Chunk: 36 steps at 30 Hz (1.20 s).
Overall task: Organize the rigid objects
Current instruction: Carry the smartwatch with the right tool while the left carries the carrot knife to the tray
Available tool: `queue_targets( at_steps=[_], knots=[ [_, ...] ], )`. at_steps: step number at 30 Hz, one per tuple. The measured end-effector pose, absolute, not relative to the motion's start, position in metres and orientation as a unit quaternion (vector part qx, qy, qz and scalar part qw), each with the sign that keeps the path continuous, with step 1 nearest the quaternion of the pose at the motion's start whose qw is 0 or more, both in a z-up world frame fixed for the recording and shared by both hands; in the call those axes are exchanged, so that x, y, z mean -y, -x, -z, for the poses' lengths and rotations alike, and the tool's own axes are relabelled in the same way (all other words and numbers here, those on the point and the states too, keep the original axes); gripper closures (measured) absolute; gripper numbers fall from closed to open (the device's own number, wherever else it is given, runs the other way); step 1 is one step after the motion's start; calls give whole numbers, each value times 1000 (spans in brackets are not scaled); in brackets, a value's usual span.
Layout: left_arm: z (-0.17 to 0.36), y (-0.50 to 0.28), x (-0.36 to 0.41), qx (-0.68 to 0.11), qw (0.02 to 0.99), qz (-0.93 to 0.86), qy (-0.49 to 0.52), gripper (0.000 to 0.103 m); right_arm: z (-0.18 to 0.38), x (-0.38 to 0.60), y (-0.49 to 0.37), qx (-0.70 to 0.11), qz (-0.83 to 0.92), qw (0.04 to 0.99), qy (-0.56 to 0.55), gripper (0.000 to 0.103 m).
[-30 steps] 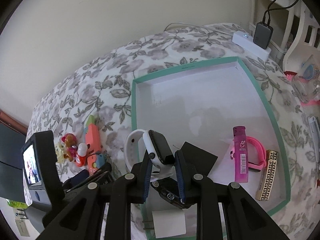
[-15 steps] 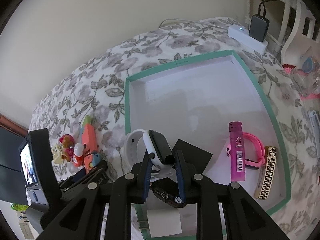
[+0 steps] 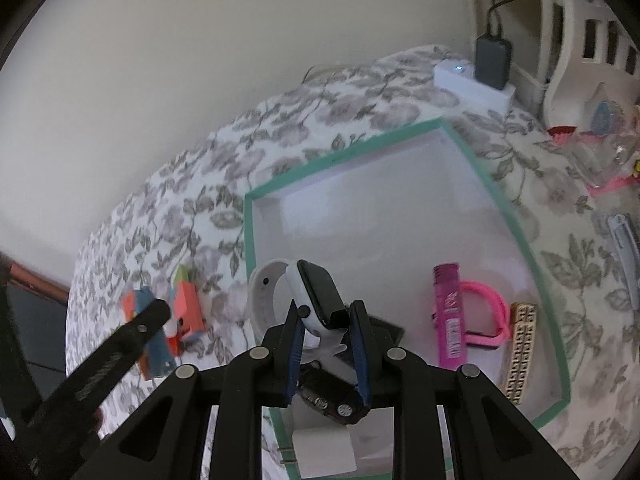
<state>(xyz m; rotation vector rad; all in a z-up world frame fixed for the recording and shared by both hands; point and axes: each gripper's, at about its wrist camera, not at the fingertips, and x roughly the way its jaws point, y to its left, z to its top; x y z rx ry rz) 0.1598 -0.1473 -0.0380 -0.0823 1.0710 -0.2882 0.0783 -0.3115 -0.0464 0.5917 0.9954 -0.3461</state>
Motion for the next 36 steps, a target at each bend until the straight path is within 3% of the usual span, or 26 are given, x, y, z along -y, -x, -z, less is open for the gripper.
queue_targets(
  at_steps=[6,15,24,36],
  knots=[
    [25,-154,172,-487,855,176,27,59,49,335,-68,-457,205,818,-283,79],
    [47,-146,205,-500,845,190,2,59,76,361,-58,-460,242,803,-292,79],
    [81,-154,208,-538,825,172,5,59,90,371,-56,-460,254,798,-293,79],
    [86,-150,212,-543,820,179,-14,57,89,367,-57,-466,254,801,-278,78]
  ],
)
